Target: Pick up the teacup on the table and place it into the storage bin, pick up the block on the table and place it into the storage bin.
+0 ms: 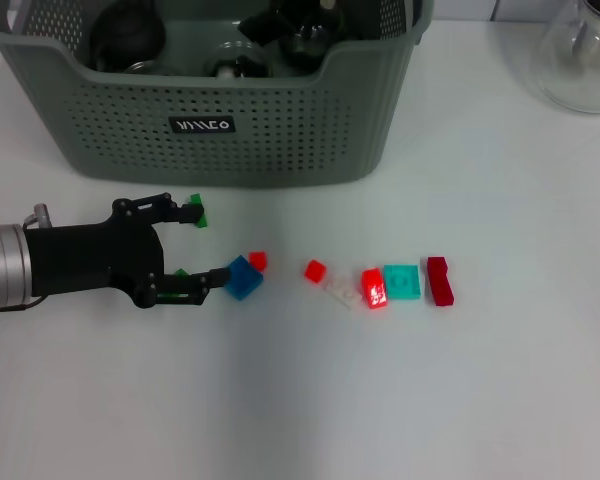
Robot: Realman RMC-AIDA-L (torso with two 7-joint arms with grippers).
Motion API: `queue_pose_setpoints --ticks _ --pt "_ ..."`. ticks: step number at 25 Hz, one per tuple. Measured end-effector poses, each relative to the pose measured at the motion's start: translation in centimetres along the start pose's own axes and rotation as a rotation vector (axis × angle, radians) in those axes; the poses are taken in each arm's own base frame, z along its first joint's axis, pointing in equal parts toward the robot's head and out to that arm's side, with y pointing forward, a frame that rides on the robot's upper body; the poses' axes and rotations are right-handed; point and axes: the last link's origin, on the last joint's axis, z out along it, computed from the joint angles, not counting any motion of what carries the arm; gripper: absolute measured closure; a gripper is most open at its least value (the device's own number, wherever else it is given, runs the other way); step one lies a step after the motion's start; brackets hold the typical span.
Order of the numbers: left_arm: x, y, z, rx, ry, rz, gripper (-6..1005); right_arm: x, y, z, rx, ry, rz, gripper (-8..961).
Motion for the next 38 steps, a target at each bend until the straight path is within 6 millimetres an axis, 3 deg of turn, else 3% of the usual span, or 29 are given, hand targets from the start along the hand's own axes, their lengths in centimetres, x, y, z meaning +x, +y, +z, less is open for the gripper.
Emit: queue_pose_setpoints --ticks 5,10,14,18,23,29,32,38 --pt "-0.1 0.0 0.0 0.001 0.000 -0.002 139 -0.9 -0.4 -1.9 0.003 -0.079 -0.001 320" --pt "-0.1 0.0 -0.1 0.004 0.003 -0.005 140 -2.1 0.3 -8.2 -0.057 -0.320 0.007 292" --pt "-0.1 0.1 -0.1 0.004 0.003 -0.007 140 -0.4 2.7 -13.7 -0.168 -0.449 -0.019 258" --pt "-0.2 0.1 -0.2 0.005 0.004 -0.008 140 3.2 5.8 -16.7 -0.311 -0.411 -0.052 224" --pt "-0.1 0.1 -0.1 0.006 0.007 -0.009 140 9.0 7.8 -16.4 -0.435 -0.197 0.015 184" --pt "0.0 0.2 0.2 0.000 0.012 -0.012 140 14.8 8.0 -13.8 -0.474 0.105 0.171 137" --pt "-0.1 0.2 0.3 -0.001 0.013 -0.017 140 15.9 7.5 -12.6 -0.449 0.181 0.205 120" --pt "-0.4 0.2 0.5 0.006 0.009 -0.031 139 16.1 6.0 -9.9 -0.383 0.310 0.178 117"
